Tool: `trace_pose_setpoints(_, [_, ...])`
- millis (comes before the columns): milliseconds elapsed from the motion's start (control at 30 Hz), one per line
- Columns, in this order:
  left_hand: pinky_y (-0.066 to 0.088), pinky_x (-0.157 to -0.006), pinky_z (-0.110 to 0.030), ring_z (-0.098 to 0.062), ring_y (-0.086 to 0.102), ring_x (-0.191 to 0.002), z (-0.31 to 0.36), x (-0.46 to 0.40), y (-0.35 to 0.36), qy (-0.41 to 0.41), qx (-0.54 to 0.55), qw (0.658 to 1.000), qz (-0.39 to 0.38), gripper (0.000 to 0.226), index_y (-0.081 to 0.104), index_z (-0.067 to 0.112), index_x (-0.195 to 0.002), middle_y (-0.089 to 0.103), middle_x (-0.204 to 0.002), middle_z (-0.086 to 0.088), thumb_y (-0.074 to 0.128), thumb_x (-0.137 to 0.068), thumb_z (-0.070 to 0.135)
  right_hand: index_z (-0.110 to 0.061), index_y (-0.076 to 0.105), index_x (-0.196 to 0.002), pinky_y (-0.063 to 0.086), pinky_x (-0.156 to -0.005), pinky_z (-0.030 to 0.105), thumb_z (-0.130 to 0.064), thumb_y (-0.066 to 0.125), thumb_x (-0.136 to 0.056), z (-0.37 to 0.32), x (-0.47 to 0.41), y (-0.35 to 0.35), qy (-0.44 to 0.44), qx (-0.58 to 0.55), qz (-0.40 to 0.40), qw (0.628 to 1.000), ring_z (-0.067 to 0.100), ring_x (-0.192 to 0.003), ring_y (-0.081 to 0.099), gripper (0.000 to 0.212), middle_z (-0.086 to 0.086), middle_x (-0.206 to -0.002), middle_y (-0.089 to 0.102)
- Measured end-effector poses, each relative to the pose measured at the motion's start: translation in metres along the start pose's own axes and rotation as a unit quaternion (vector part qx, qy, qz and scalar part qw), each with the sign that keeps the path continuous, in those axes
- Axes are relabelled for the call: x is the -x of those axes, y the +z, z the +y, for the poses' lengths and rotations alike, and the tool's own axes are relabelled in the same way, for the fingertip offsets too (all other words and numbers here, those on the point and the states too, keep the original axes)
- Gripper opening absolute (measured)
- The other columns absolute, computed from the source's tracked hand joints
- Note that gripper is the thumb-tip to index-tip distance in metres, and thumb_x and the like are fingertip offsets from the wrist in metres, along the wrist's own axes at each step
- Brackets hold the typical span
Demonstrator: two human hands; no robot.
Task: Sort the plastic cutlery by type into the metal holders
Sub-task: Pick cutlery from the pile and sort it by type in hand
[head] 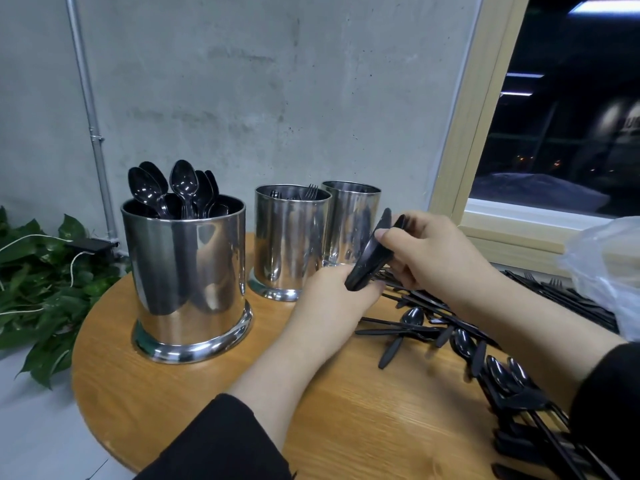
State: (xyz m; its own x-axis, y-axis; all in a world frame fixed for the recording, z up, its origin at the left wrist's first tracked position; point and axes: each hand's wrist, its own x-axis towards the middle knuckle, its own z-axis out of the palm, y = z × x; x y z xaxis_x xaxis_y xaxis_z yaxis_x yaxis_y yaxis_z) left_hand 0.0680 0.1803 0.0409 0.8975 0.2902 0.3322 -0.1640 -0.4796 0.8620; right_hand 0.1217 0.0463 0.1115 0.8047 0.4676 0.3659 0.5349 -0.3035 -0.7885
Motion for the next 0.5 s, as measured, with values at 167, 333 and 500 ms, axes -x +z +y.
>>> trace_pose_setpoints(167, [0.032, -0.048, -0.021, -0.006, 0.049, -0.053, -0.003, -0.006, 0.004, 0.025, -0.115, 0.99, 0.072, 0.038, 0.05, 0.028, -0.061, 0.052, -0.051, 0.011, 0.068, -0.092, 0.04, -0.008, 0.065, -0.087, 0.043, -0.052, 0.032, -0.043, 0.058, -0.099, 0.001, 0.0, -0.008, 0.06, -0.012, -0.06, 0.996, 0.023, -0.056, 0.053, 0.038, 0.013, -0.067, 0.064])
trace_pose_setpoints(333, [0.051, -0.061, -0.032, -0.016, 0.061, -0.066, 0.013, -0.011, 0.012, 0.057, -0.207, 0.974, 0.068, 0.025, 0.064, 0.024, -0.079, 0.063, -0.067, 0.003, 0.062, -0.095, 0.042, 0.003, 0.067, -0.098, 0.041, -0.049, 0.027, -0.049, 0.055, -0.099, 0.008, 0.0, -0.013, 0.074, -0.09, -0.062, 0.991, 0.021, -0.056, 0.053, 0.053, 0.012, -0.066, 0.062])
trace_pose_setpoints(500, [0.057, -0.068, -0.039, -0.017, 0.066, -0.074, 0.036, -0.032, 0.02, 0.097, -0.19, 0.975, 0.06, 0.011, 0.06, 0.031, -0.094, 0.068, -0.078, 0.007, 0.065, -0.093, 0.041, 0.0, 0.07, -0.093, 0.04, -0.05, 0.031, -0.029, 0.056, -0.101, 0.019, -0.014, -0.029, 0.043, -0.118, 0.043, 0.991, 0.019, -0.05, 0.052, 0.033, 0.009, -0.059, 0.059])
